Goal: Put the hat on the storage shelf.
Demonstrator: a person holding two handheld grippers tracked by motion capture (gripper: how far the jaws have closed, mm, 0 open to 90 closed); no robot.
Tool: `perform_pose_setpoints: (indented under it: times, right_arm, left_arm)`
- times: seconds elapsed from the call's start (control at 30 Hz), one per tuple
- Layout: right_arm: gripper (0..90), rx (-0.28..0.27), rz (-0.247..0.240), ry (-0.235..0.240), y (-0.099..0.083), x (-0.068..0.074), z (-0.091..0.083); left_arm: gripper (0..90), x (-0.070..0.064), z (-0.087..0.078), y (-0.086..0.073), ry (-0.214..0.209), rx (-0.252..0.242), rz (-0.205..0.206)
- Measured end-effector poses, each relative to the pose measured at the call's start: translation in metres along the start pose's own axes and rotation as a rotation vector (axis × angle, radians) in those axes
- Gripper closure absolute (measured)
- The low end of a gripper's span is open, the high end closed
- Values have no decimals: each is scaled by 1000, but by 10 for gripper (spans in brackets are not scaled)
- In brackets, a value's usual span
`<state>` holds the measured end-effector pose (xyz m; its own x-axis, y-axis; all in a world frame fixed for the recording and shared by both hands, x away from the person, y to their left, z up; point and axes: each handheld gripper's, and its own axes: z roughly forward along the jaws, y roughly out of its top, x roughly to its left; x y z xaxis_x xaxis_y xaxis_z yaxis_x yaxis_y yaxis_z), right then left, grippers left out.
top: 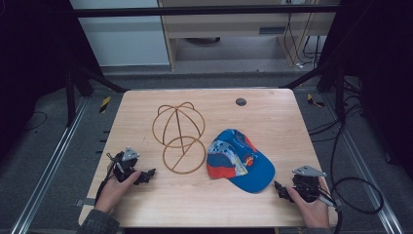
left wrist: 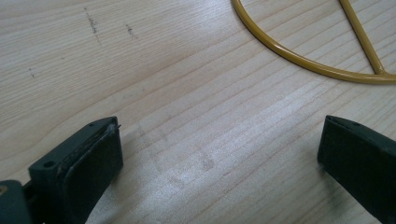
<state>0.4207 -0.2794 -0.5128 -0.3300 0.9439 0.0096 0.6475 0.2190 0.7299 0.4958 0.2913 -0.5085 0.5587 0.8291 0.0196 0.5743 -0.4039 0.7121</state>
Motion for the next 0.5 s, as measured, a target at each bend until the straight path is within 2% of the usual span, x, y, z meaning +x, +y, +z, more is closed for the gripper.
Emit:
perform_pose_setpoints:
  times: [0.5]
  right_arm:
    - [44, 1, 1, -2, 0, 0, 0]
  left_arm:
    - [0, 0, 0, 0, -2, 1, 3]
